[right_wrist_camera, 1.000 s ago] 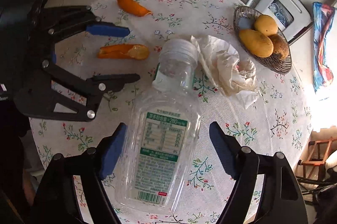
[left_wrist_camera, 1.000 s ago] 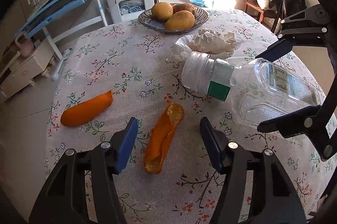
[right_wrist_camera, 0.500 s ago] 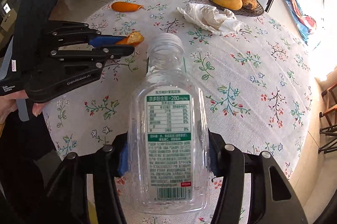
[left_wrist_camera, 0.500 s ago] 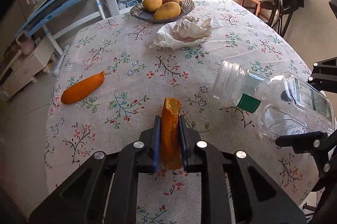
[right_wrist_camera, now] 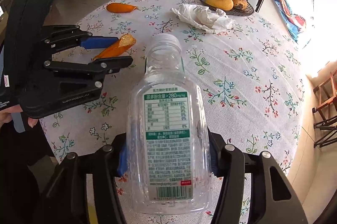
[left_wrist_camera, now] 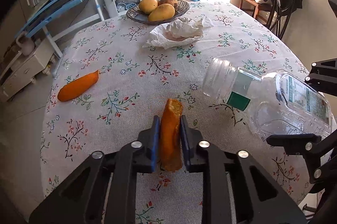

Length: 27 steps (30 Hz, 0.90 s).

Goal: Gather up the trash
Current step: 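Grasp the clear plastic bottle with the right tool while the left tool grasps the orange peel, then carry the bottle with the right tool while the left tool carries the peel to the basin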

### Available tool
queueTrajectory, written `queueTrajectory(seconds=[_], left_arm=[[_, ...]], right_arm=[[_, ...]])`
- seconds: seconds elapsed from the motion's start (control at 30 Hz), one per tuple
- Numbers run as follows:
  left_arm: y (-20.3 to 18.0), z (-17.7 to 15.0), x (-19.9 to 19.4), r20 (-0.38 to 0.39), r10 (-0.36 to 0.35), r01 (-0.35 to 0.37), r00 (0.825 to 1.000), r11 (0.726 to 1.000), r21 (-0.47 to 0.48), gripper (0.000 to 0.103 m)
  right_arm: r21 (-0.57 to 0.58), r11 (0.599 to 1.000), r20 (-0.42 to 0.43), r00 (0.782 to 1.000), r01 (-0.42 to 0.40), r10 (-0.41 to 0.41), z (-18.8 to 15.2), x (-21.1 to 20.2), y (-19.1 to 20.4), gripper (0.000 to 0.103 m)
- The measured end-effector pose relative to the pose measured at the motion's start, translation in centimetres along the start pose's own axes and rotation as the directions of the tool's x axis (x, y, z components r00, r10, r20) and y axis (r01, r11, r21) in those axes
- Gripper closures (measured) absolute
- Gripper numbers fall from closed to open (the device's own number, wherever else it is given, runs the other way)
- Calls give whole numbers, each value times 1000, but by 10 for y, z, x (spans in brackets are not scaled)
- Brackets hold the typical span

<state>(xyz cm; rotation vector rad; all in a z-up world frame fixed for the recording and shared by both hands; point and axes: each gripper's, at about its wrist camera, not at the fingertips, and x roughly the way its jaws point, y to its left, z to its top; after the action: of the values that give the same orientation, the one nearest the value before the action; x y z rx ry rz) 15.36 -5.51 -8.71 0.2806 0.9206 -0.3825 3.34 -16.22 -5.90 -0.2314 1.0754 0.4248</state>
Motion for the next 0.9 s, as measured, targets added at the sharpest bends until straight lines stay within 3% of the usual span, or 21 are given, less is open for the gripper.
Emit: queueTrajectory(seconds=[0.27,0.6,0.9], left_arm=[[20,-13,-35,79,-100,112,992,979,-172,89],[1,-57,-91,201,-138,186,970,951,-247,89],[-30,-115,-121,220,-166,223,961,937,-267,89]], right_arm=[[162,978,88,989,-134,121,-7,-17,-16,48],[288,913,231,946,-289,227,-55,-47,-3,48],[290,893,286,922,-345,263,-100,-68,30,48]])
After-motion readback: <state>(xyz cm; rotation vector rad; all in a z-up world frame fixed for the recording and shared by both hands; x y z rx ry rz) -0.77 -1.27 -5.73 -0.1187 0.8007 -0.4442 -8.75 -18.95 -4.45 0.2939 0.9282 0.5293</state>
